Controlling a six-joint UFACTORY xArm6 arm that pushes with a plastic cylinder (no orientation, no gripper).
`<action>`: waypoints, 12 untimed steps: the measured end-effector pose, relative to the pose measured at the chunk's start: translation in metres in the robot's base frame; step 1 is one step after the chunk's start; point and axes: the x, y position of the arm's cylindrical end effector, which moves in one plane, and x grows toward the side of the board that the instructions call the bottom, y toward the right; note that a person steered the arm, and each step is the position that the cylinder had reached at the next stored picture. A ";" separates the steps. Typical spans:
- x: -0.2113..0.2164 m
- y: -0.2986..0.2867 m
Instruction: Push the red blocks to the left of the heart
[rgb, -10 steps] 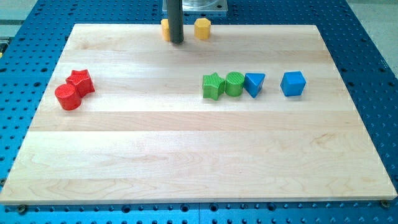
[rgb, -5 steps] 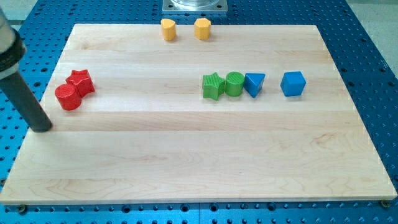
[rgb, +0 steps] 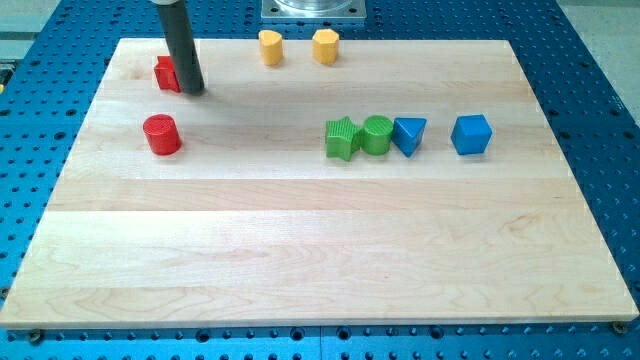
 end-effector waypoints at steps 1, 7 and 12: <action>0.038 -0.018; -0.065 0.028; 0.074 -0.038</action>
